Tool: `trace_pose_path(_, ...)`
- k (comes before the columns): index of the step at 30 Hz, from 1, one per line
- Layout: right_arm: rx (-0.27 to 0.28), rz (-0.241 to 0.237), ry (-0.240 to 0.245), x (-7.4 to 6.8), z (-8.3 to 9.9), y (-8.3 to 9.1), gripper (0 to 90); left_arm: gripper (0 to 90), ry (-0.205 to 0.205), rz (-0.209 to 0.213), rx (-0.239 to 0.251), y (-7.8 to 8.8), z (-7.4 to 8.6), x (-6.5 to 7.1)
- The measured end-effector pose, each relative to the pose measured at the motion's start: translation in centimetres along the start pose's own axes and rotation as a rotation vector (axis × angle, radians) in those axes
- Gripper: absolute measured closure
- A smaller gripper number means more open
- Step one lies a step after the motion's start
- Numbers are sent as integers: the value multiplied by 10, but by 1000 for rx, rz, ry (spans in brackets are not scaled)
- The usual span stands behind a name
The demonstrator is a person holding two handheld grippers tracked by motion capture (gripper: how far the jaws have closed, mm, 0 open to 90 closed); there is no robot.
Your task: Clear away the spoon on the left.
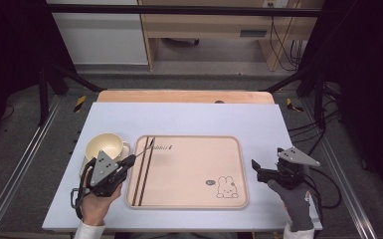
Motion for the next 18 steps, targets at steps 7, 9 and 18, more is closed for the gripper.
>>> trace_pose_path(7, 1, 0, 2, 0, 0, 0, 33, 889, 0, 7, -32, -13, 5, 3)
trace_pose_path(9, -1, -1, 0, 0, 0, 0, 33, 889, -3, 10, -37, -17, 6, 4)
trace_pose_path(18, -6, -2, 1, -1, 1, -1, 33, 888, -26, 21, -77, -38, 13, 6)
Point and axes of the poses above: each handheld gripper's, and its own axes: y roughly backward along the jaws, z roughly out of its underside, x roughly to its right, the point moved 5 cm from there along -y, roughly forward along the jaws, and after that the axes turned 5 degrees about y, right-handed, at the moved point
